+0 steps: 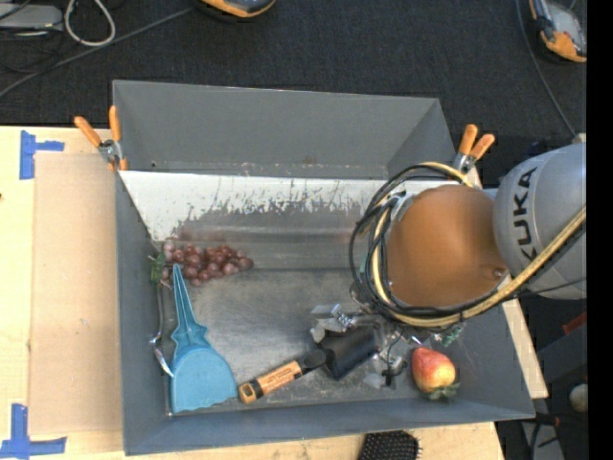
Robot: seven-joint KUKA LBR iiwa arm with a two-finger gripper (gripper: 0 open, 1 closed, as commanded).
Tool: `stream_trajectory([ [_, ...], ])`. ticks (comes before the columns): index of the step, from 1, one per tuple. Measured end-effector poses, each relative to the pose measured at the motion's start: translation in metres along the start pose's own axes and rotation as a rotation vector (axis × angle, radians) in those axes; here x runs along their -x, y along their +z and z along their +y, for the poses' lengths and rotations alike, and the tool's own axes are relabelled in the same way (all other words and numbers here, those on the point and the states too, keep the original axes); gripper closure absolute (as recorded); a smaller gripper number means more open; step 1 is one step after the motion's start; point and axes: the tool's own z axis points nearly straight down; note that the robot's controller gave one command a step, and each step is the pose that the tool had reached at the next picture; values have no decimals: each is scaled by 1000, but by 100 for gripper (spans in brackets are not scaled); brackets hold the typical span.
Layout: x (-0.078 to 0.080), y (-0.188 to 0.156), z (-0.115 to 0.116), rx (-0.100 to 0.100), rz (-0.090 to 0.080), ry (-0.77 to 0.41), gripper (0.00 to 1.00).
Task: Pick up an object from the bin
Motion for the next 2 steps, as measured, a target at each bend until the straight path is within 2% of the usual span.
stream_trajectory([
  [1, -1, -2, -4, 1, 0, 17, 0],
  [2, -11, 24, -5, 3, 1, -151, 0],
])
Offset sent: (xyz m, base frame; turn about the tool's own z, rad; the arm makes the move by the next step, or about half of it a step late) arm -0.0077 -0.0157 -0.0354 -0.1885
